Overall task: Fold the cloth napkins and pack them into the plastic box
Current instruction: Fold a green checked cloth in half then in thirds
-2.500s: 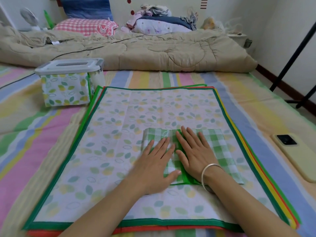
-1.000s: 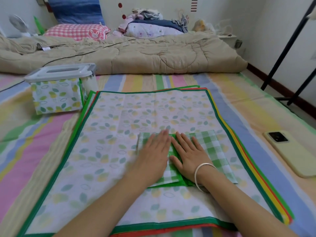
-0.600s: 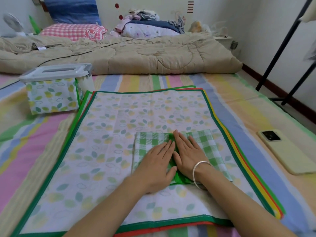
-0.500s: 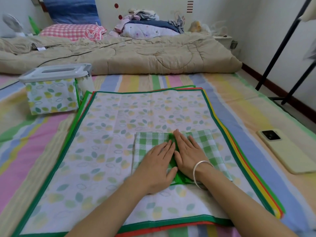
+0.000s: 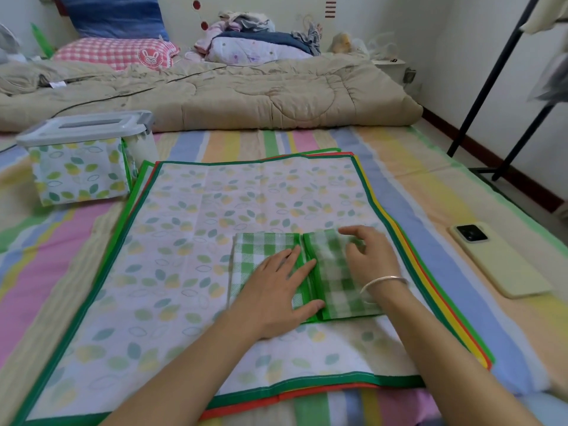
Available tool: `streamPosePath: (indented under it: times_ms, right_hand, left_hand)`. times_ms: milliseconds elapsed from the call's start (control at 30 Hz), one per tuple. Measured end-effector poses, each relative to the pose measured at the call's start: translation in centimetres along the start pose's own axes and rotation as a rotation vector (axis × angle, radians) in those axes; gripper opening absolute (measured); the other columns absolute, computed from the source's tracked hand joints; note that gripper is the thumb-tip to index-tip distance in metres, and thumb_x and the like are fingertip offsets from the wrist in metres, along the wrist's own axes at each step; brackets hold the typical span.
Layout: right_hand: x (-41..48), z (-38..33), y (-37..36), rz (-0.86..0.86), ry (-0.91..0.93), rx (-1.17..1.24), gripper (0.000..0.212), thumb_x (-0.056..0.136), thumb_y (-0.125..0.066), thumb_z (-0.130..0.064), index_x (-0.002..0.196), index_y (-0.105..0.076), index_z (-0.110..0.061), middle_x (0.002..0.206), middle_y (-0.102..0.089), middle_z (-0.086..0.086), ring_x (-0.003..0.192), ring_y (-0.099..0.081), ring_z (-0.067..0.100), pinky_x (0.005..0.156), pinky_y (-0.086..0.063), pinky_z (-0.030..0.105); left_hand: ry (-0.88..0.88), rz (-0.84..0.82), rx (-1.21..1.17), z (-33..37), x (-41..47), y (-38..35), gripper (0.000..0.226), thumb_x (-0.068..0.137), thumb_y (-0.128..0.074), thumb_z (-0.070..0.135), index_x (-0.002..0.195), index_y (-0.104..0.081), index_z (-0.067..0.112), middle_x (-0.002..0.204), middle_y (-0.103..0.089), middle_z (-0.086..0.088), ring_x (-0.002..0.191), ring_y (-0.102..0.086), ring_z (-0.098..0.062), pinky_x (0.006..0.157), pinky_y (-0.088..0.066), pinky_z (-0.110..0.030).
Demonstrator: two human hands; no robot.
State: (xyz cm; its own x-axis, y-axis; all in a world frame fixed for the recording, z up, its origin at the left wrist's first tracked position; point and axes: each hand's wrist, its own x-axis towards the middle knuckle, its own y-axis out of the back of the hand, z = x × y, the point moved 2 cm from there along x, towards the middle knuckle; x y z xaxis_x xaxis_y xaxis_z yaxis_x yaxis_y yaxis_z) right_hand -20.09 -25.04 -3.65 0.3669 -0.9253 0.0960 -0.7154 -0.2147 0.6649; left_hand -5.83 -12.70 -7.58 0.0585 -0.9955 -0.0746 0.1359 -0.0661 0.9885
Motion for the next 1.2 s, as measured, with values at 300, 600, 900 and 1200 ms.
streamPosePath:
  times_ms: [300, 600, 900, 1200]
  right_hand:
    - [-4.7, 1.5, 3.0, -0.098, -0.239, -0.518, 0.075, 0.086, -0.060, -0.058, 0.146, -0.029, -0.025, 0.142, -0.048, -0.001, 0.117, -0.057, 0.024, 0.082, -0.050, 0.035]
    - [-6.4, 2.3, 1.1, 0.062, -0.558, 0.982, 0.048, 0.074, -0.081, -0.027, 0.118, -0.065, -0.017, 0.109, -0.071, 0.008, 0.094, -0.069, 0.026, 0.081, -0.057, 0.039]
    - [-8.7, -0.1, -2.7, 0.161, -0.484, 0.842, 0.062, 0.080, -0.068, 0.007, 0.135, -0.049, -0.013, 0.116, -0.066, 0.009, 0.105, -0.064, 0.028, 0.094, -0.052, 0.051]
    - [-9.5, -3.0, -1.9, 0.001, -0.159, 0.332, 0.090, 0.082, -0.059, 0.006, 0.150, -0.019, -0.039, 0.078, -0.059, -0.008, 0.076, -0.066, 0.021, 0.060, -0.055, 0.036]
  left_hand:
    - [0.001, -0.033, 0.038, -0.1, 0.8, 0.5, 0.086, 0.089, -0.025, 0.081, 0.159, -0.006, 0.035, 0.167, 0.008, 0.003, 0.153, 0.001, -0.018, 0.123, -0.004, -0.040]
    - [-0.013, -0.046, -0.023, -1.1, 2.6, 1.4, 0.088, 0.074, -0.047, 0.089, 0.144, -0.030, 0.039, 0.167, 0.003, 0.007, 0.145, -0.014, -0.020, 0.119, -0.017, -0.045]
    - [0.010, 0.045, -0.097, -1.4, 2.3, 0.2, 0.090, 0.069, -0.043, 0.092, 0.142, -0.030, 0.043, 0.165, 0.012, 0.009, 0.147, -0.008, -0.017, 0.120, -0.010, -0.044]
    - [-0.001, 0.024, -0.127, -1.9, 2.4, 0.8, 0.104, 0.064, -0.034, 0.095, 0.144, -0.030, 0.028, 0.164, 0.013, 0.009, 0.148, 0.025, -0.010, 0.123, 0.012, -0.044]
